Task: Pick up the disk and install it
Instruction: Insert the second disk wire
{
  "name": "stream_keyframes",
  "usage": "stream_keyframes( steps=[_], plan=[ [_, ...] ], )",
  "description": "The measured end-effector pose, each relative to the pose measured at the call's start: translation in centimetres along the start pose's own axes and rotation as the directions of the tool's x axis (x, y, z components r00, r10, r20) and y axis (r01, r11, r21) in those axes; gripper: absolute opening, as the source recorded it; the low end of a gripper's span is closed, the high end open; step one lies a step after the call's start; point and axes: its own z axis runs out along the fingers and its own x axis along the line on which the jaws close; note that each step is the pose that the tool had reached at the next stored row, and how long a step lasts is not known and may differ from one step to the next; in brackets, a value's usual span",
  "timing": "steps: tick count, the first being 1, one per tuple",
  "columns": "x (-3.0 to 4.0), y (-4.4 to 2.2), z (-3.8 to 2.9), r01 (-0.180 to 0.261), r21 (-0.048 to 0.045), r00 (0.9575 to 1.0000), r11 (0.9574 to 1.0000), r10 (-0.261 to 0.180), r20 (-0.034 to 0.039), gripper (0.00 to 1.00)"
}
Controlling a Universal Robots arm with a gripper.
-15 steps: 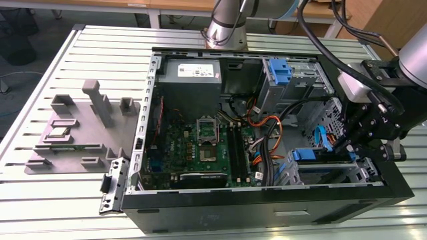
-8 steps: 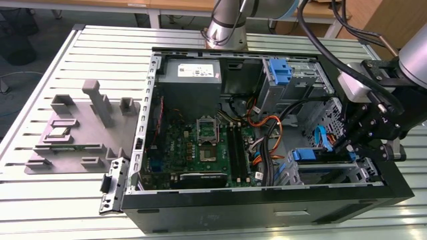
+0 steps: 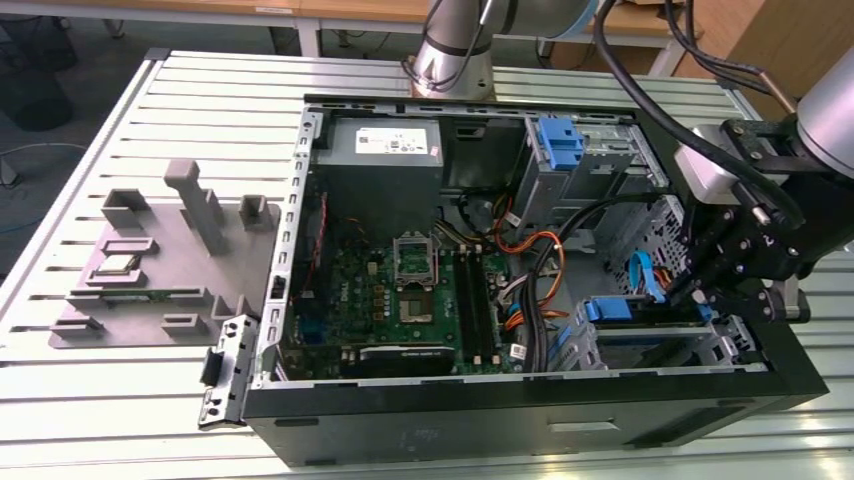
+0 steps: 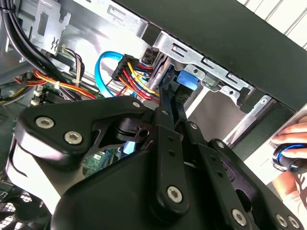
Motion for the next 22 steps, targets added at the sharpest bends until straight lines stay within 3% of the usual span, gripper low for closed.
stream_keyframes(
  steps=[15,22],
  plan=[
    [-0.03,0.0,0.15,-0.001,0.0,1.0,1.0,0.001,0.0013,0.17],
    [-0.01,-0.01,0.57,-0.001,0.0001,1.0,1.0,0.001,0.0006,0.17]
  ],
)
